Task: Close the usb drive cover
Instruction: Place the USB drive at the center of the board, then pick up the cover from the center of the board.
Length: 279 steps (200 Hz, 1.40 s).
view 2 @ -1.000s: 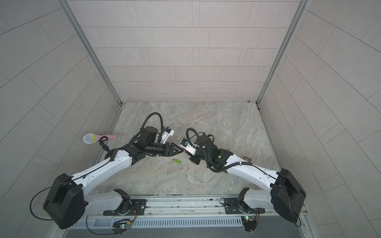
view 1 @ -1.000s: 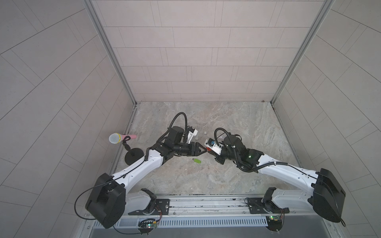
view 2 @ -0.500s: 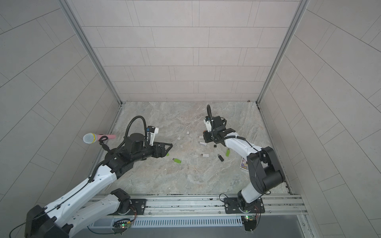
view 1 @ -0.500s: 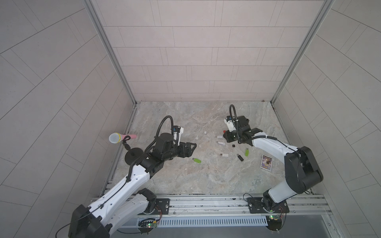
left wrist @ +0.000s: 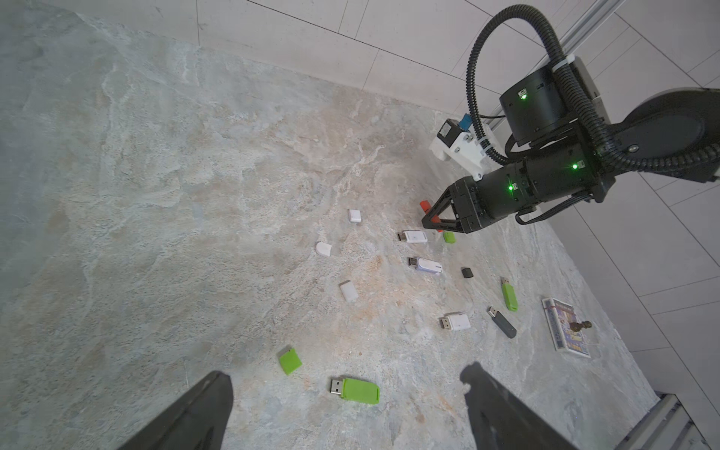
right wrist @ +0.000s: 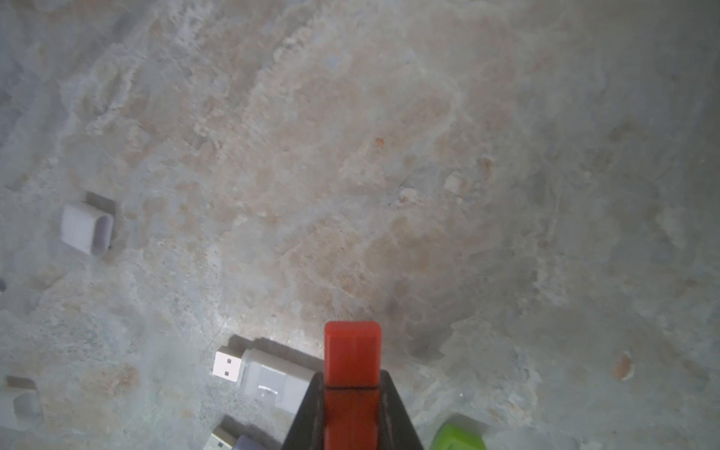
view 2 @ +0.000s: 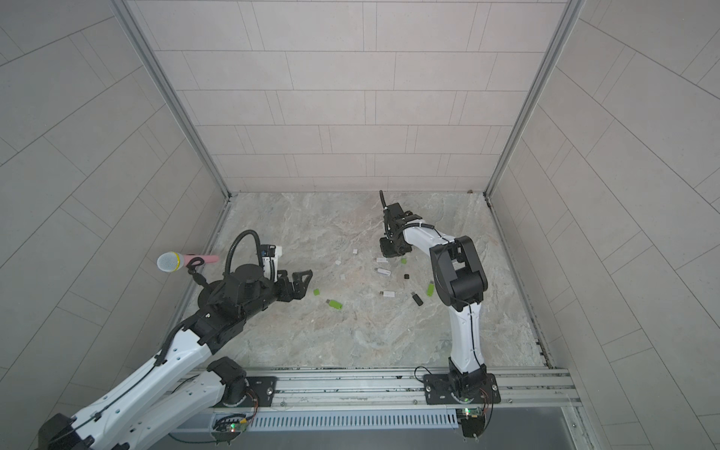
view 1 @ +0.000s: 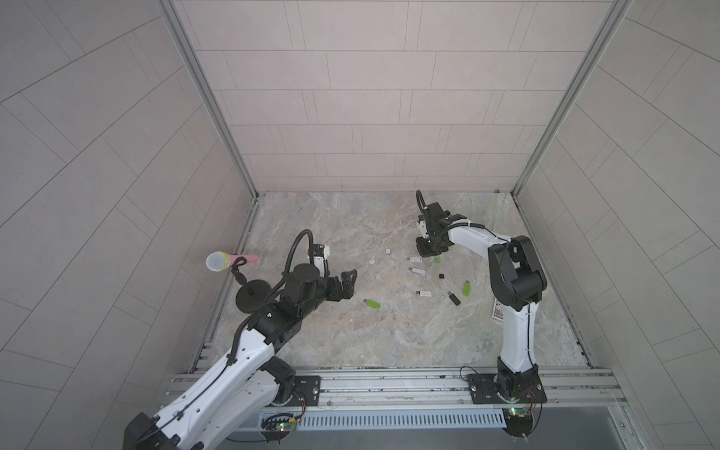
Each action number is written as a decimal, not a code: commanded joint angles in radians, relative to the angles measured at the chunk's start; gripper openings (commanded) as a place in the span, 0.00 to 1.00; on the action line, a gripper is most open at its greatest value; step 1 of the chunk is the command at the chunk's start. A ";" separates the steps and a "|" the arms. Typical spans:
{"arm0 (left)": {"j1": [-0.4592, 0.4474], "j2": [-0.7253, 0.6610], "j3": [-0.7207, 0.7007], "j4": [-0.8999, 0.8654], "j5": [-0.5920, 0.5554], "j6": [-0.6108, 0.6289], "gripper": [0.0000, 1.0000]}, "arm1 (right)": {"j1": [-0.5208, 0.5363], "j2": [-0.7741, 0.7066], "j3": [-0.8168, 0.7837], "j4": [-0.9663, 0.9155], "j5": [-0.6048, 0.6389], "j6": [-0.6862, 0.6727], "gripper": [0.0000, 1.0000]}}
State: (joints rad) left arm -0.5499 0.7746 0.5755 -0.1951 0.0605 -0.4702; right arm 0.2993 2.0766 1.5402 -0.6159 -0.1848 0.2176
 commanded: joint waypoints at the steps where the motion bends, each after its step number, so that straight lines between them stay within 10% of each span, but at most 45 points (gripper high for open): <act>1: 0.007 0.030 0.002 -0.011 -0.042 0.021 1.00 | -0.017 0.028 0.044 -0.052 0.051 0.007 0.14; 218: 0.011 0.008 0.020 -0.128 -0.139 -0.019 1.00 | -0.003 -0.113 0.075 -0.188 0.086 -0.012 0.32; 279: 0.038 0.055 0.047 -0.302 -0.233 -0.123 1.00 | 0.224 -0.298 -0.107 -0.048 -0.017 -0.149 0.35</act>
State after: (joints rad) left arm -0.5289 0.8173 0.5888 -0.4000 -0.1184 -0.5400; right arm 0.4171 1.8122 1.5219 -0.7212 -0.1417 0.1631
